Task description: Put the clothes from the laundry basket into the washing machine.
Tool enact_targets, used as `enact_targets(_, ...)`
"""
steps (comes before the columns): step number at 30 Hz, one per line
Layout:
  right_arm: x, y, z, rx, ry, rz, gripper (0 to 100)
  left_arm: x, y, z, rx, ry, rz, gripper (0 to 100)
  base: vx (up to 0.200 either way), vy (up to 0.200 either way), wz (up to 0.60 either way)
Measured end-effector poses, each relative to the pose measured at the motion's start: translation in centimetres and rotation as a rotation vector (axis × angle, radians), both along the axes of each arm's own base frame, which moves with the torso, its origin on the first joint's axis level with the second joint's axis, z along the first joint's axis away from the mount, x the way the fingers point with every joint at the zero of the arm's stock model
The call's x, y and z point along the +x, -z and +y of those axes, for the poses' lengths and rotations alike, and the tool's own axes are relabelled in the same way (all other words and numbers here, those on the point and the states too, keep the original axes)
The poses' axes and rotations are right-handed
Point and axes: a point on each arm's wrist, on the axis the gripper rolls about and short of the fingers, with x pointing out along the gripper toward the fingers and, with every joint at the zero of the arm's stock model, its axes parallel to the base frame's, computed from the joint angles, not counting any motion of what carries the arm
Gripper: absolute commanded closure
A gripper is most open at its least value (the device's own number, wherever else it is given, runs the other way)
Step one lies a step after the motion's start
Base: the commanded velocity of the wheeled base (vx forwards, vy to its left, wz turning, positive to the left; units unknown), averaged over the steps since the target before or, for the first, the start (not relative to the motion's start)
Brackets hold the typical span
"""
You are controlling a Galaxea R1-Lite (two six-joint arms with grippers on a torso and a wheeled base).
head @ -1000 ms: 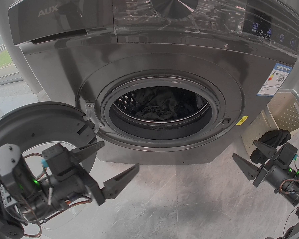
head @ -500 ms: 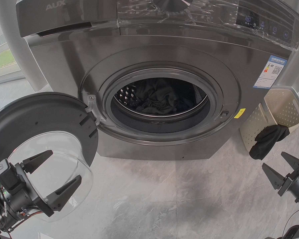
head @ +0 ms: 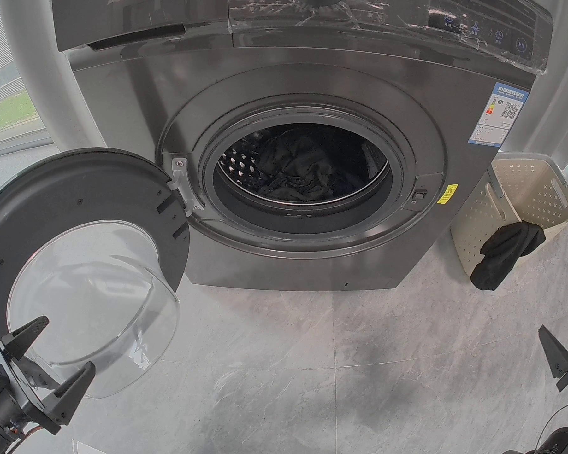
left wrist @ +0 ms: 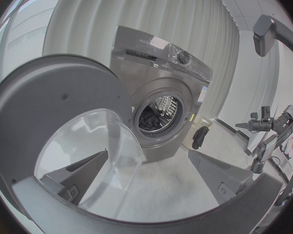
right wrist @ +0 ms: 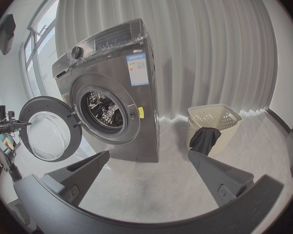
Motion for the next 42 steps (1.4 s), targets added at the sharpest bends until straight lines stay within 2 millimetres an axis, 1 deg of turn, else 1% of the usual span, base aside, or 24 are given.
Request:
enact_targets(7, -1.1, 0.2, -0.4, 0.01, 0.038, -0.038, 0, -1.6, 1.1, 1.1, -0.012, -0.076, -0.016, 0, 0.0, -0.2, 0.0)
enact_targets(10, -1.8, 0.9, -0.6, 0.004, 0.064, -0.017, 0, -2.4, 1.7, 1.5, -0.012, -0.112, -0.015, 0, 0.0, -0.2, 0.0)
enact_targets(13, -2.9, 2.1, -0.8, -0.006, 0.083, 0.018, 0, -3.3, 2.6, 1.9, -0.009, -0.145, 0.0, 0, 0.0, -0.2, 0.0)
enact_targets(18, -4.3, 3.9, -1.1, -0.016, 0.135, 0.06, 0, -4.9, 4.8, 2.3, 0.006, -0.199, 0.074, 0, 0.0, -0.2, 0.0)
enact_targets(21, -4.8, 4.3, -1.3, -0.027, 0.223, 0.053, 0, -5.4, 5.4, 2.4, 0.0, -0.246, 0.073, 0, 0.0, -0.2, 0.0)
enact_targets(24, -5.1, 4.5, -1.3, -0.037, 0.281, 0.033, 0, -5.7, 5.5, 2.4, -0.009, -0.304, 0.055, 0, 0.0, -0.2, 0.0)
enact_targets(26, -5.3, 4.6, -1.2, -0.04, 0.275, 0.019, 0, -5.9, 5.6, 2.3, -0.014, -0.32, 0.036, 0, 0.0, -0.2, 0.0)
enact_targets(30, -5.6, 5.0, -0.9, -0.045, 0.178, 0.012, 0, -6.3, 5.7, 2.2, -0.009, -0.353, 0.002, 0, 0.0, -0.2, 0.0)
enact_targets(34, -5.8, 5.3, -0.8, -0.057, 0.153, 0.01, 0, -6.5, 6.0, 2.3, -0.005, -0.46, -0.013, 0, 0.0, -0.2, 0.0)
enact_targets(38, -5.9, 5.3, -0.7, -0.064, 0.141, 0.002, 0, -6.6, 6.6, 2.3, 0.011, -0.473, 0.031, 0, 0.0, -0.2, 0.0)
enact_targets(42, -5.9, 5.4, -0.7, -0.064, 0.137, -0.002, 0, -6.7, 6.9, 2.2, 0.032, -0.468, 0.054, 0, 0.0, 0.0, 0.0)
